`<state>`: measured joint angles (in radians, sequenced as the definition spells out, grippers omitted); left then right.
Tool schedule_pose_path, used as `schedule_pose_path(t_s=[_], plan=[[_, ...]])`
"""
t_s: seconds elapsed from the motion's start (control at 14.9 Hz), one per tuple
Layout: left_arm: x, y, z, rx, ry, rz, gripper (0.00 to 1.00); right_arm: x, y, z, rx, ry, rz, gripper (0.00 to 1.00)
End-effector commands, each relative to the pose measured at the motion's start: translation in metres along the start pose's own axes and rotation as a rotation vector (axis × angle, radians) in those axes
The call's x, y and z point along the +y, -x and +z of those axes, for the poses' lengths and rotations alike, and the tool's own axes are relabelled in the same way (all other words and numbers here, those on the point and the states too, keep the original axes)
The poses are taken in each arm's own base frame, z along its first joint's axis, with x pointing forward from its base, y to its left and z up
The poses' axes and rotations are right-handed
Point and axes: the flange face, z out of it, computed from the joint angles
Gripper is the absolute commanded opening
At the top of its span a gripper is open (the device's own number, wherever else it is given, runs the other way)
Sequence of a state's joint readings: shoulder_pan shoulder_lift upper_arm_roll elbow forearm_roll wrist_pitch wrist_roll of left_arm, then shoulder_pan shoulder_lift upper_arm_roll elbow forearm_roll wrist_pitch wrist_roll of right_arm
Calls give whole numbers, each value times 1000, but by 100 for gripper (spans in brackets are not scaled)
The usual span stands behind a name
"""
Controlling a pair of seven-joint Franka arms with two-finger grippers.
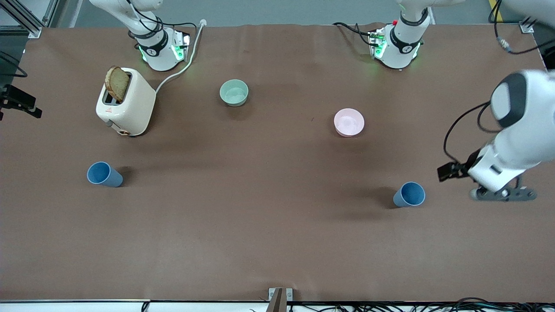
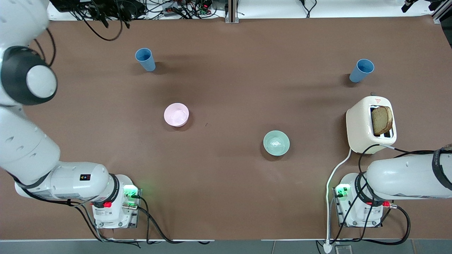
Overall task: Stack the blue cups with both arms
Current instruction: 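Reach the right and left grippers down to the two blue cups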
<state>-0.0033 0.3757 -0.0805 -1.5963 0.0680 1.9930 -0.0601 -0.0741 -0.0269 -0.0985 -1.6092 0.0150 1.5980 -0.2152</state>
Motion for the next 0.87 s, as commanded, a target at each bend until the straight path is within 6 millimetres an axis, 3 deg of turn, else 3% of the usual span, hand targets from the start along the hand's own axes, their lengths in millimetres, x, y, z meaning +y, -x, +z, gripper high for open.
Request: schedule_pose_path(t_s=[0.0, 0.2, 0.4, 0.54, 0.81], plan=[[-3, -8, 42, 15, -10, 9, 100, 9, -11, 23, 1, 25, 25, 100], [2, -1, 92, -32, -6, 18, 99, 26, -34, 81, 0, 32, 40, 100], [7, 6, 126, -83, 2, 26, 87, 34, -47, 149, 25, 43, 40, 100], [9, 6, 146, -102, 4, 31, 68, 43, -54, 193, 27, 49, 47, 100], [17, 4, 162, -94, 13, 36, 14, 44, -67, 258, -9, 50, 42, 99]])
